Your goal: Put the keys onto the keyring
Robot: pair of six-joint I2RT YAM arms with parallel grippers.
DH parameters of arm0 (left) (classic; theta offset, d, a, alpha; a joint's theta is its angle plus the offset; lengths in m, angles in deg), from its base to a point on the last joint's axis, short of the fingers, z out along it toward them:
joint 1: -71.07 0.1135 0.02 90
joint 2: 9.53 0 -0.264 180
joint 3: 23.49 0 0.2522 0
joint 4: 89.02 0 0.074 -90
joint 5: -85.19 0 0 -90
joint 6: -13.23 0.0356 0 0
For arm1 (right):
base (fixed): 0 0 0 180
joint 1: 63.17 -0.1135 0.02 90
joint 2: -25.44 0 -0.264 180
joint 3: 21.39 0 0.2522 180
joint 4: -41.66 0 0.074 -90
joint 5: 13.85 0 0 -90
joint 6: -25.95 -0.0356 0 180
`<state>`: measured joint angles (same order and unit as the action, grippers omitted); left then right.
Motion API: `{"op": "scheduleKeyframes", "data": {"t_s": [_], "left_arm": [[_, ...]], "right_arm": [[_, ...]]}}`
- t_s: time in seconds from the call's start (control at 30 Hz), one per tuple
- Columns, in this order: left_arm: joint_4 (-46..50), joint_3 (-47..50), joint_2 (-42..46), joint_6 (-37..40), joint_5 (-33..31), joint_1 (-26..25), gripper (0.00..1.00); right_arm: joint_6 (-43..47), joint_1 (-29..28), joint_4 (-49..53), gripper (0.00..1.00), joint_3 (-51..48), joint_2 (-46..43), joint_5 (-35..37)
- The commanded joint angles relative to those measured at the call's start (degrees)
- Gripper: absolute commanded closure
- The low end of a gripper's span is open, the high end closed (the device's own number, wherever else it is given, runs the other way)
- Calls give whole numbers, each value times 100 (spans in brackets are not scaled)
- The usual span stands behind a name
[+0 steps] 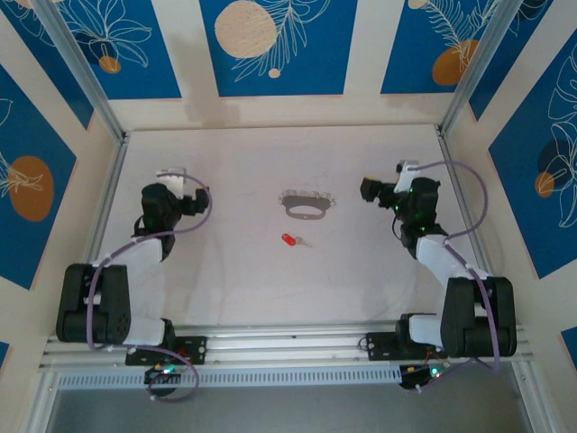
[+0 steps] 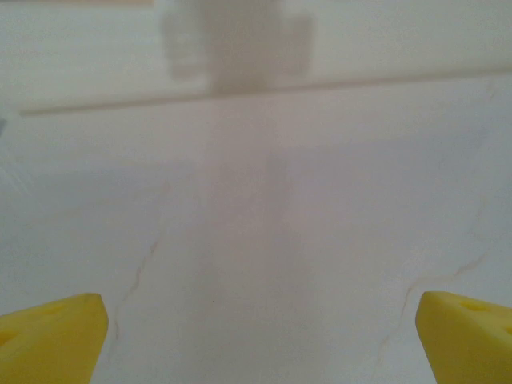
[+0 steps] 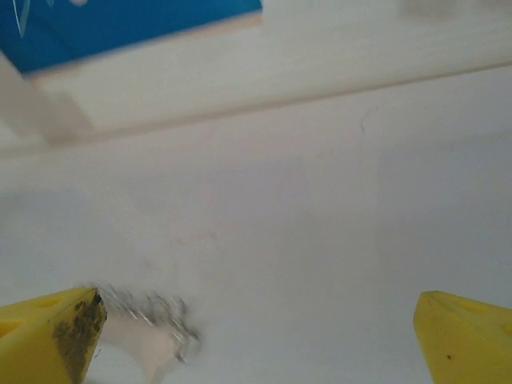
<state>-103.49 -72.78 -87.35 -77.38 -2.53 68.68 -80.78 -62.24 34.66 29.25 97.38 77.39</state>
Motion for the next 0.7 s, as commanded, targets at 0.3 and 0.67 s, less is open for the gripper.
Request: {"op": "scheduleKeyframes", "data": {"t_s": [0.3, 0.67], "left_arm": [[2225, -1005, 625, -2518, 458, -849, 4], [2010, 77, 1004, -2934, 77, -2391, 4]], "right_arm": [[-1080, -1260, 2933, 27, 1687, 1066, -901], [-815, -3177, 3480, 61, 1843, 2175, -167]]}}
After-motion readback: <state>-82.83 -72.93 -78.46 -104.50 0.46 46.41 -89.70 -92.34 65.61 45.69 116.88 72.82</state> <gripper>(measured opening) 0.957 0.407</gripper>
